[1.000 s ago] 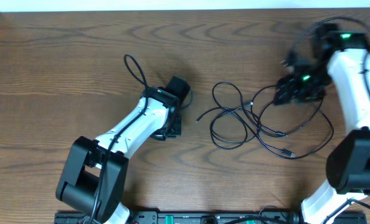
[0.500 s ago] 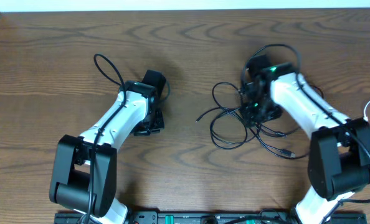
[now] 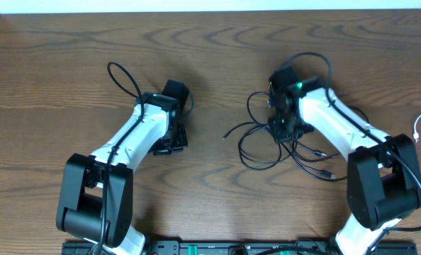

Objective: Untangle cables
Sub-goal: 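Move the right gripper back to the black cable pile and grasp a cable, then pull the black cable up and right with the right gripper, release at right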

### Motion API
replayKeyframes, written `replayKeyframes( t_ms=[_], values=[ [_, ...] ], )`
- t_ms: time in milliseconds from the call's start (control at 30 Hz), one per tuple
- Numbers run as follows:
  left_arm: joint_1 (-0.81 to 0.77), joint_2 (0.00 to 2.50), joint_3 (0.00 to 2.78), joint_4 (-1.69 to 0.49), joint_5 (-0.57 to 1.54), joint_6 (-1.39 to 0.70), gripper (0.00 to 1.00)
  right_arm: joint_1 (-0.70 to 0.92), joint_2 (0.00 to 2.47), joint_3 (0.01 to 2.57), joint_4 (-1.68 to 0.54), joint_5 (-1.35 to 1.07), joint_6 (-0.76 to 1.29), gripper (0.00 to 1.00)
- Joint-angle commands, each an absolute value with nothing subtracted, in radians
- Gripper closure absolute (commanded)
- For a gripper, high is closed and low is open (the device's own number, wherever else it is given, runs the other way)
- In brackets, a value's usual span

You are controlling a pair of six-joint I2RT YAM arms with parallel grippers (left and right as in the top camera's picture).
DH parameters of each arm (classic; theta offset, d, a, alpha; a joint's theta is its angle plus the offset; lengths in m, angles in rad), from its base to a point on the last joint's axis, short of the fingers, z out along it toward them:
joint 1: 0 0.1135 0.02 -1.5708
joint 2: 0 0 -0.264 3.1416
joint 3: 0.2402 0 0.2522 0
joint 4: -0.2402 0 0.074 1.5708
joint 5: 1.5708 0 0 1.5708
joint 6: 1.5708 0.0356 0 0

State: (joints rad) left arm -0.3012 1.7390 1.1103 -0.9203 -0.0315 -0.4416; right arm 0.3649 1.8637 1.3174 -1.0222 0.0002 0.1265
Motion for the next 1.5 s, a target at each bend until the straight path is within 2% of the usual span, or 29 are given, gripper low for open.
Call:
replayKeyframes(
  t_ms=[0, 133, 333, 533, 900, 1000, 1167, 1333, 1467],
  values=[
    [-0.297, 1.728, 1.116, -0.926, -0.034, -0.446, 0.68, 0.342, 1.755, 1.556, -1.075, 0.013, 0.142, 0.99],
    [-0.297, 1.728, 1.117, -0.926, -0.034, -0.446, 0.68, 0.308, 1.68, 1.827, -1.092, -0.021, 0.142, 0.99],
    [-0.297, 1.728, 1.117, -0.926, -0.034, -0.446, 0.68, 0.217, 1.613, 2.043, -1.031, 0.025, 0.152, 0.99],
    [-0.297, 1.728, 1.117, -0.926, -0.034, -0.446, 0.68, 0.105, 1.56, 2.055, -0.93, 0.08, 0.187, 0.99],
    [-0.297, 1.728, 1.117, -0.926, -0.034, -0.446, 0.69, -0.081, 1.556, 2.054, -0.958, 0.081, 0.186, 0.99],
    [-0.297, 1.728, 1.117, -0.927, -0.034, -0.446, 0.68, -0.139, 1.556, 2.054, -0.953, 0.162, 0.191, 0.99],
    [-0.297, 1.728, 1.117, -0.927, -0.034, -0.446, 0.68, -0.265, 1.556, 2.054, -0.931, 0.316, 0.327, 0.99],
    [-0.297, 1.728, 1.117, -0.927, -0.034, -0.446, 0.68, -0.45, 1.557, 2.054, -0.952, 0.315, 0.489, 0.99],
    [-0.298, 1.728, 1.117, -0.926, -0.007, -0.447, 0.69, -0.589, 1.57, 2.054, -0.987, 0.316, 0.513, 0.99]
  ],
)
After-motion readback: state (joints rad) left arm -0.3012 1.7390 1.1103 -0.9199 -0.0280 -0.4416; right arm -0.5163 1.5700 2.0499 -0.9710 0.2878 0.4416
